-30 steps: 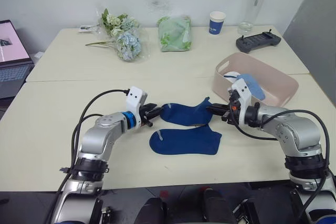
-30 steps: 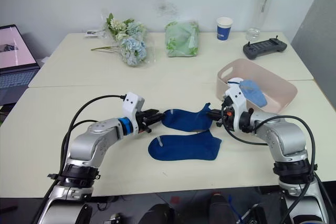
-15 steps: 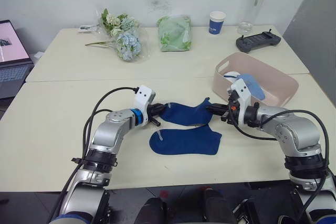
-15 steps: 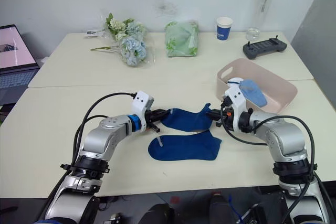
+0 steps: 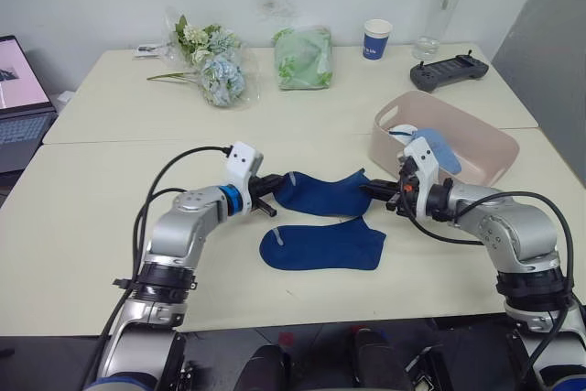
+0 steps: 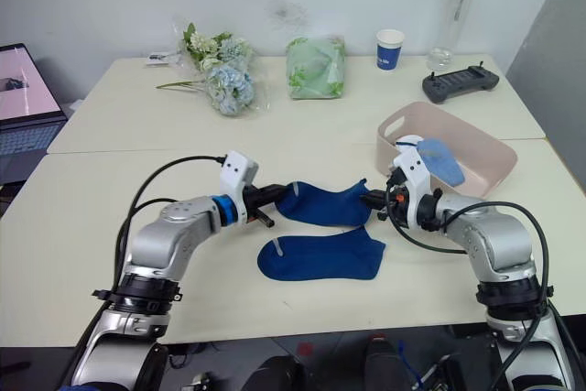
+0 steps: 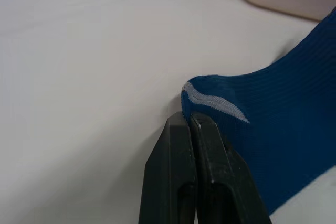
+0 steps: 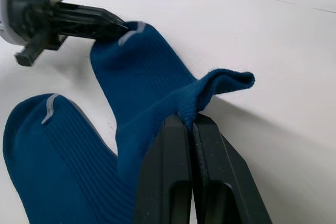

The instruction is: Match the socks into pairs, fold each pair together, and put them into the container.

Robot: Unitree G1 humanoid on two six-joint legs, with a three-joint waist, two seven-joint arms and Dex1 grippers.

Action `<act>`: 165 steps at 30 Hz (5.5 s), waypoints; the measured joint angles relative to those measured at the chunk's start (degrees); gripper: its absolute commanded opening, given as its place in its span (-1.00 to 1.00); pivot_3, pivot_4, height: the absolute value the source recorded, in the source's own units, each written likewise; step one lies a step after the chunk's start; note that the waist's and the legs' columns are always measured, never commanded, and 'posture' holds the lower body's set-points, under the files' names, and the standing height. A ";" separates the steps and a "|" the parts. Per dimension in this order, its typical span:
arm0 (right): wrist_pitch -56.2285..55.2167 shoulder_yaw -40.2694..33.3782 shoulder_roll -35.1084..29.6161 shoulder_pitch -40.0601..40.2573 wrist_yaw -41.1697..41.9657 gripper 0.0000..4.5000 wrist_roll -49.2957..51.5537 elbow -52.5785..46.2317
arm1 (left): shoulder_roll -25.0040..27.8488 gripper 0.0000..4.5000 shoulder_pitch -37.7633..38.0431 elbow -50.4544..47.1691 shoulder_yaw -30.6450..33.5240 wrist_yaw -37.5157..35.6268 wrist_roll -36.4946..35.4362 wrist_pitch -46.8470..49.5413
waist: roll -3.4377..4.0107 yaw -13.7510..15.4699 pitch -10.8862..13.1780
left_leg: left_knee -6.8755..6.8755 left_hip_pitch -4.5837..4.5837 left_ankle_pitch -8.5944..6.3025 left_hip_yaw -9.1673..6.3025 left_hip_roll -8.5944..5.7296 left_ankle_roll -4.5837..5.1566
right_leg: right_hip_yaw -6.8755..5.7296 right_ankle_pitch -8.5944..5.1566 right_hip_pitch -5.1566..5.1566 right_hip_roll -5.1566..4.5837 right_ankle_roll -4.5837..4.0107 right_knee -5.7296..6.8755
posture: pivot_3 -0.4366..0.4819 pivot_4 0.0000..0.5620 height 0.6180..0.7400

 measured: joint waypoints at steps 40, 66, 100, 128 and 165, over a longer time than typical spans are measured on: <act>7.84 -2.73 -6.72 15.26 -1.91 -1.00 13.05 -12.90 | 4.57 -0.99 23.36 -31.68 5.88 9.52 -18.99 22.02 | 0.00 0.29 0.00 | -0.01 0.10 0.00 0.09 0.02 0.02 | 0.05 0.00 0.15 0.02 0.00 0.00 | -0.05 -0.47 1.00; 6.56 0.53 -6.73 16.08 -2.82 -1.00 11.08 -12.48 | 5.84 -0.99 23.54 -31.31 4.00 9.45 -18.64 20.25 | 0.00 0.27 0.00 | -0.01 0.11 0.00 0.11 0.02 0.03 | 0.05 0.00 0.15 0.03 0.00 0.00 | -0.05 -0.47 1.00; -15.97 12.41 -2.32 10.97 -1.05 0.12 -1.61 -14.48 | 12.12 0.00 16.82 -23.59 -7.74 -6.52 -5.95 -6.49 | -0.04 0.18 -0.03 | -0.04 0.12 -0.01 0.24 0.01 0.03 | 0.10 0.00 0.13 0.02 0.00 -0.07 | -0.05 -0.47 1.00; -30.97 12.35 -4.25 17.92 7.99 -0.99 -7.12 -9.28 | 13.33 -1.00 20.59 -16.63 -8.80 -12.87 2.25 -20.35 | -0.03 0.10 -0.01 | -0.16 0.96 -0.07 0.12 0.12 0.10 | 0.09 -0.03 1.02 0.22 0.01 -0.18 | -0.05 -0.47 1.00; -22.28 -8.51 -15.14 27.72 11.26 0.98 2.02 -5.68 | 16.92 -0.46 30.69 -13.23 11.24 -11.08 -6.30 -13.68 | 0.01 0.24 0.05 | -0.16 0.91 -0.11 0.02 0.16 0.17 | 0.00 -0.04 1.04 0.30 0.00 -0.20 | -0.05 -0.47 1.00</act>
